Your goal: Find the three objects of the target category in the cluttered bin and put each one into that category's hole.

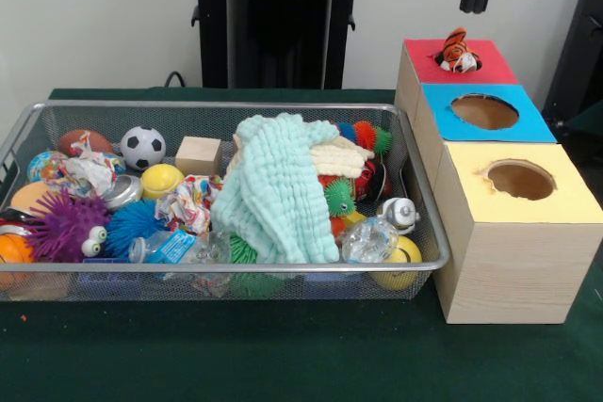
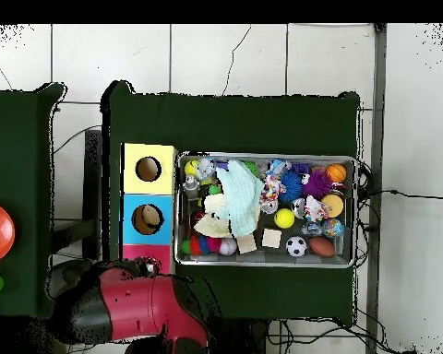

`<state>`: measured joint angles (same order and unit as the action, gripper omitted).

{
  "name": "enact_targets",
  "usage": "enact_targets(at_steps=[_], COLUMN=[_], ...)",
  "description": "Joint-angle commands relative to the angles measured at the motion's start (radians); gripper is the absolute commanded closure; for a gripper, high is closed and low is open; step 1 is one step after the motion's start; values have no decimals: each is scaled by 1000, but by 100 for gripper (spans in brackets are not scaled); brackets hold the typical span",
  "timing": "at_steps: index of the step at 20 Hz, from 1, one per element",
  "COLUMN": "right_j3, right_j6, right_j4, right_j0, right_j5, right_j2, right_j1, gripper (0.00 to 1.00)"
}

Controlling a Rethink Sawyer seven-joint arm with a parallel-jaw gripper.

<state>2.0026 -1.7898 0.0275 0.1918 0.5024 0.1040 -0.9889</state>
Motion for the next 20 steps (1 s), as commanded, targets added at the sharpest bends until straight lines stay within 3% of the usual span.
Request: enact_targets(at_steps=[1,13,20], right_j3=[9,42,49], right_j6=[-90,-109,-128], right_j4=[6,44,38], right_j0=[-35,-74,-60], right_j5=[12,-214,-310], right_j2=[-64,-78,-72], right_j1=[32,174,235], gripper=[100,100,100])
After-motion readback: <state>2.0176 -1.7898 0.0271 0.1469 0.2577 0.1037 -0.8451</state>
